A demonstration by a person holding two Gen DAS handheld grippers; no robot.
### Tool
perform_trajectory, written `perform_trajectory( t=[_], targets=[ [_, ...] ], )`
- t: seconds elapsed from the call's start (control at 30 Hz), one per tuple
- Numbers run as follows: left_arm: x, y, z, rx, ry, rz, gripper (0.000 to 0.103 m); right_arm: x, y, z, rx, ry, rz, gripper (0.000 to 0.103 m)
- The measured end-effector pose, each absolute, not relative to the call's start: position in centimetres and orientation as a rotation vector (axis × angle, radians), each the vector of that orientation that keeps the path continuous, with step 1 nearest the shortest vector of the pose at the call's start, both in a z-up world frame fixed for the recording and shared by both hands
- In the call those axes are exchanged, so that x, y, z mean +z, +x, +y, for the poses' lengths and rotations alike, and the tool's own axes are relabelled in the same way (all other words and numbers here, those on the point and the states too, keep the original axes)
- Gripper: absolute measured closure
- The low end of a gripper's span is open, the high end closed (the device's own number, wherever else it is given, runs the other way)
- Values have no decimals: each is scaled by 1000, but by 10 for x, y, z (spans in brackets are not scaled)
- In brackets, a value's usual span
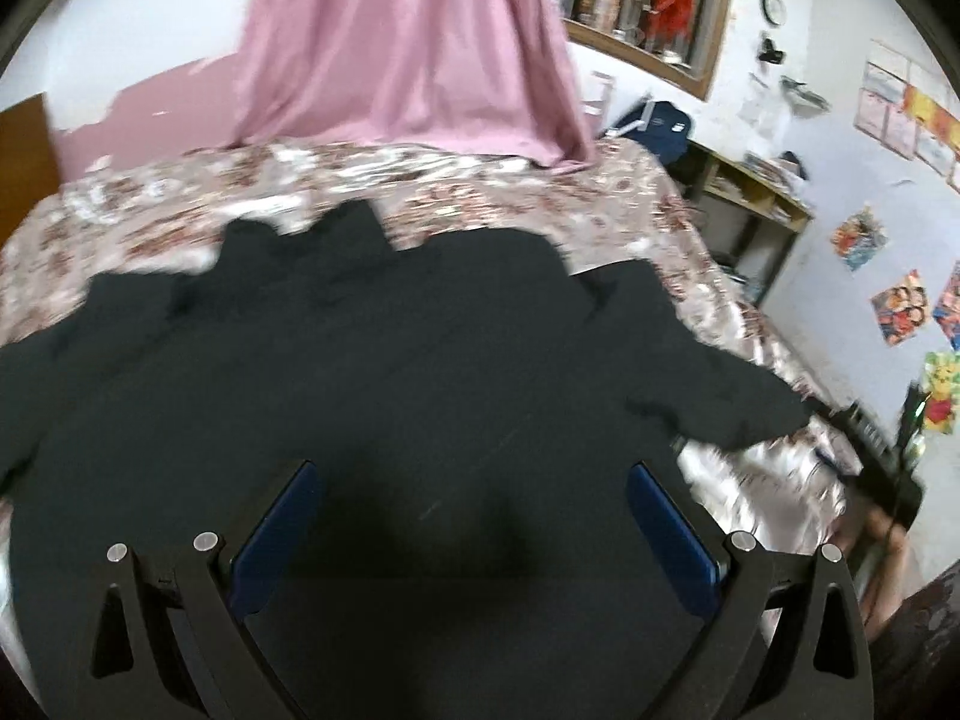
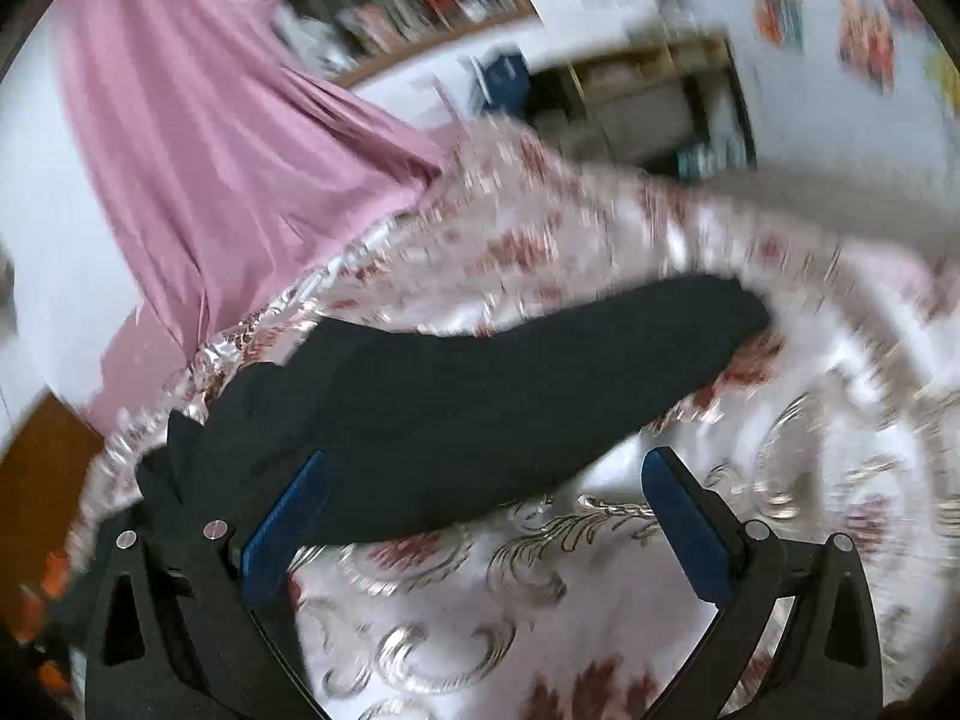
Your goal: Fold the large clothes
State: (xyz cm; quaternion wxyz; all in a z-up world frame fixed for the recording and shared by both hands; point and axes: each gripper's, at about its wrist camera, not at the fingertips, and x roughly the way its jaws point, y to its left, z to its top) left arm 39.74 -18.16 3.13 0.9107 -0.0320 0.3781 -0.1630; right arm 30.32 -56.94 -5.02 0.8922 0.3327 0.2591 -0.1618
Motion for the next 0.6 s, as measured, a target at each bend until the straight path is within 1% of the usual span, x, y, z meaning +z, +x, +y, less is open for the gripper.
perform_trajectory(
  t=[0.1, 0.17, 0.33, 0.4, 0.47, 0.5, 0.53, 0.6],
  targets=[
    [27, 423, -218, -378, -55, 767, 0, -85, 311, -597, -312, 847, 504, 1],
    [21, 443, -244, -381, -41, 763, 0, -94, 315, -607, -342, 897, 488, 1],
    [-3, 478, -279, -346, 29, 800, 0, -96, 334, -623, -435, 866, 467, 1],
    [-17, 487, -286, -339, 51, 826, 0, -98, 341, -635, -511, 835, 492, 2],
    [-26, 491, -290, -361, 55, 854, 0, -105, 343, -647, -544, 860, 505, 10],
    [-34, 492, -292, -393, 47, 880, 0, -111, 346, -652, -549, 883, 524, 19],
    [-40, 492, -292, -412, 43, 901, 0, -115, 350, -655, -537, 901, 539, 22],
    [-51, 496, -295, -407, 59, 930, 0, -116, 353, -658, -485, 936, 524, 22]
  ],
)
